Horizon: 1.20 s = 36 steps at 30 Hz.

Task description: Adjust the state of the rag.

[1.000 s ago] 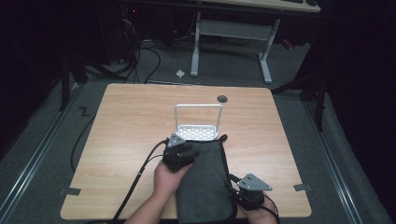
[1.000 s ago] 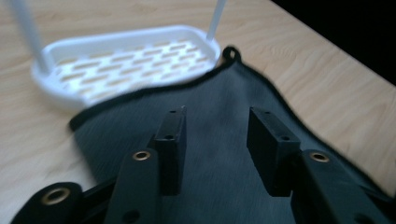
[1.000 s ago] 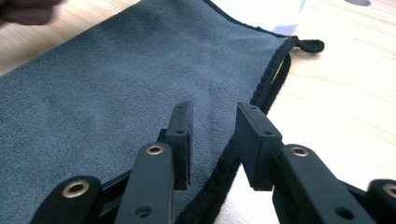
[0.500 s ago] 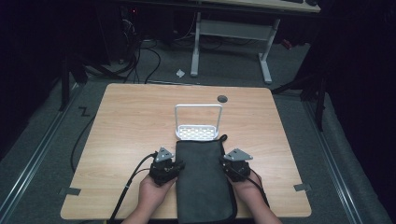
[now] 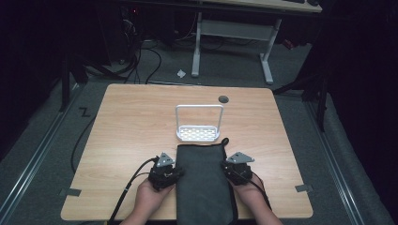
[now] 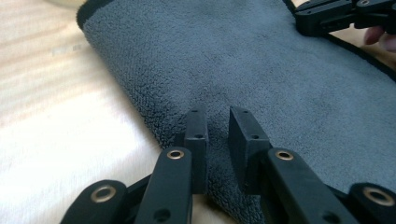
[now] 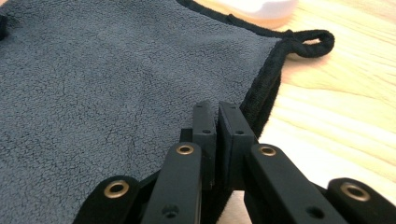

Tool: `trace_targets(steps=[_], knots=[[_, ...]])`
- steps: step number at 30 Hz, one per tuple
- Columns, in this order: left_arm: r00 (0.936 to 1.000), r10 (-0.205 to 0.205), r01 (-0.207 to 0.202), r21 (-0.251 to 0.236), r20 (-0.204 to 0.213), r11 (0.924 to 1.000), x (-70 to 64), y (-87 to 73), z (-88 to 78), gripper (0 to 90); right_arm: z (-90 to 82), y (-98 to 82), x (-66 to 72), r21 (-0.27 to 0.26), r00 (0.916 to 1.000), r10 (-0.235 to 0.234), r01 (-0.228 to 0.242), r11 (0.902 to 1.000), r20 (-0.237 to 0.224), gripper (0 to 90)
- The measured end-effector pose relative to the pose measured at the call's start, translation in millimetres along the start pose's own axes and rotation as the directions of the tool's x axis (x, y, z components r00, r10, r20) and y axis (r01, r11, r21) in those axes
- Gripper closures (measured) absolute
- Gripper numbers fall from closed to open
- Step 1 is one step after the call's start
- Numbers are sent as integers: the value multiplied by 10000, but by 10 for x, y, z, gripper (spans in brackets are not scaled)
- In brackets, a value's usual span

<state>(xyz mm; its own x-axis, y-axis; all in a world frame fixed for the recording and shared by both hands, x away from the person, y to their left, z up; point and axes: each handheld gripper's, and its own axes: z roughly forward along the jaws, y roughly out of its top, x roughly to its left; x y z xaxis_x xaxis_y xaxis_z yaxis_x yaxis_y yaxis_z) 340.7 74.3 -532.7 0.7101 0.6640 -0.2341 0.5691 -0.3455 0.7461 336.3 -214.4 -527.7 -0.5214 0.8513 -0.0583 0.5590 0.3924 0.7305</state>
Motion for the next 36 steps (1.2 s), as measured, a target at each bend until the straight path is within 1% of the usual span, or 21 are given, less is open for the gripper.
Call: trace_targets(steps=[2, 3, 4, 5, 7, 9, 13, 15, 17, 19, 21, 23, 24, 25, 26, 27, 29, 31, 32, 34, 36], knots=[[9999, 103, -103, -37, 57, 9999, -26, -72, -66, 779, -24, -26, 40, -39, 9996, 2, -3, 10000, -289, 860], [9999, 56, -55, -140, 91, 9999, -37, -113, -93, 780, -41, -43, 64, -58, 9993, -20, 18, 10000, -386, 860], [10000, 35, -33, -208, 85, 9998, -43, -148, -124, 780, -60, -60, 92, -75, 9989, -114, 111, 9999, -454, 860], [9998, -49, 53, -223, 175, 9997, -48, -174, -145, 780, -78, -77, 120, -100, 9985, -213, 208, 9997, -497, 860], [9998, -106, 109, -160, 159, 9998, -56, -192, -174, 780, -103, -107, 167, -187, 9982, -308, 299, 9994, -519, 859], [9999, -23, 24, -130, 118, 9999, -61, -191, -179, 780, -125, -113, 211, -119, 9978, -448, 443, 9989, -497, 855], [9999, -51, 52, -84, 134, 10000, -48, -178, -174, 785, -136, -113, 232, -61, 9972, -590, 588, 9983, -455, 854], [9999, -58, 59, -64, 131, 10000, -44, -164, -173, 784, -140, -116, 231, -46, 9973, -537, 536, 9986, -495, 854], [9994, -248, 255, -284, 240, 9993, -31, -146, -181, 765, -141, -115, 223, -45, 9969, -563, 562, 9984, -545, 852], [9996, -281, 284, -540, 51, 9981, -3, -107, -204, 724, -148, -114, 220, 5, 9969, -547, 548, 9985, -568, 851], [9973, -707, 684, -920, -219, 9934, 82, -41, -213, 653, -153, -118, 220, 11, 9961, -663, 665, 9978, -574, 850], [9919, -1142, 1067, -1224, -563, 9867, 208, 36, -180, 571, -154, -118, 217, 8, 9958, -688, 689, 9976, -601, 849], [9890, -1369, 1299, -1150, -551, 9848, 278, 74, -140, 529, -154, -118, 210, 16, 9956, -689, 691, 9976, -635, 848], [9853, -1631, 1570, -1067, -505, 9818, 334, 111, -90, 508, -153, -118, 205, 13, 9955, -654, 657, 9978, -690, 847], [9836, -1723, 1663, -1020, -530, 9808, 364, 134, -53, 485, -155, -119, 203, 16, 9956, -614, 617, 9981, -712, 846], [9817, -1783, 1716, -953, -666, 9805, 396, 167, 9, 467, -156, -120, 201, 15, 9955, -609, 612, 9981, -720, 846], [9790, -1899, 1850, -696, -735, 9803, 440, 198, 101, 463, -164, -123, 194, 27, 9952, -665, 669, 9978, -714, 843], [9793, -1899, 1841, -819, -696, 9795, 444, 214, 141, 478, -177, -129, 185, 81, 9955, -605, 613, 9981, -729, 839], [9789, -1925, 1870, -797, -679, 9791, 443, 226, 155, 500, -184, -134, 182, 92, 9957, -587, 595, 9982, -721, 837], [9789, -2001, 1966, -758, -420, 9776, 447, 230, 179, 581, -193, -140, 171, 94, 9955, -602, 611, 9981, -738, 833], [9788, -2003, 1967, -759, -424, 9775, 447, 231, 186, 628, -198, -140, 168, 112, 9956, -585, 595, 9982, -737, 829]])
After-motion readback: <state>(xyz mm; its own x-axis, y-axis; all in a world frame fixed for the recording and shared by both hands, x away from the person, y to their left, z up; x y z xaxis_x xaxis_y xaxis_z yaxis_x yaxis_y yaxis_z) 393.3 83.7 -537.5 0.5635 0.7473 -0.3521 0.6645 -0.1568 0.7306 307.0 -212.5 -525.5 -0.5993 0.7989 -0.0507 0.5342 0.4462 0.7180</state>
